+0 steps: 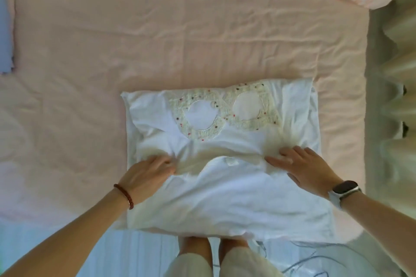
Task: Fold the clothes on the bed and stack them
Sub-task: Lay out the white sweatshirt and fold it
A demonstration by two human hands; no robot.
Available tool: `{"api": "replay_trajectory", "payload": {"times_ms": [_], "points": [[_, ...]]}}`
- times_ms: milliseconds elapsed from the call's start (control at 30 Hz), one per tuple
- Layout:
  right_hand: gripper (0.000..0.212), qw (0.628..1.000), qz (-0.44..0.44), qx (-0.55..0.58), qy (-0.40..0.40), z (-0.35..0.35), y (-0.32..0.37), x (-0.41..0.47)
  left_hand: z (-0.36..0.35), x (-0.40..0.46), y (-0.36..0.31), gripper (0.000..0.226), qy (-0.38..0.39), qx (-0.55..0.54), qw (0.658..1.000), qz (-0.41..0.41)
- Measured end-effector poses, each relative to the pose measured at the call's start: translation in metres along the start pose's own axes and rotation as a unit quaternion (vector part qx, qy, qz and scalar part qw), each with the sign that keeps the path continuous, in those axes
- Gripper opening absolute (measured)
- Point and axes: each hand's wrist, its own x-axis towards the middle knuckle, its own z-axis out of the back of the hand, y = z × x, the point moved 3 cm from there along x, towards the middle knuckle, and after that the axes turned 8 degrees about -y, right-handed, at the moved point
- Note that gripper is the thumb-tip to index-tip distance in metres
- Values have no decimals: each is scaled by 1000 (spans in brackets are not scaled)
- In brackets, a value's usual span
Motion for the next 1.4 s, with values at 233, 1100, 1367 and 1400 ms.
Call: {"api": "replay_trajectory", "payload": {"times_ms": [233, 1100, 1367, 1400], "points": [[22, 998, 27, 4, 52, -2, 12, -4, 4, 9, -17, 43, 28, -34, 999, 23], [46, 970, -234, 30, 59, 10, -82, 132, 8, 125, 100, 58, 96, 2, 940, 327], [40, 943, -297, 93, 120, 22, -116, 149, 26, 133, 143, 51, 229, -76, 909, 341], [35, 948, -289, 86, 106, 22, -114, 149, 29, 134, 145, 50, 237, -62, 908, 341]]}}
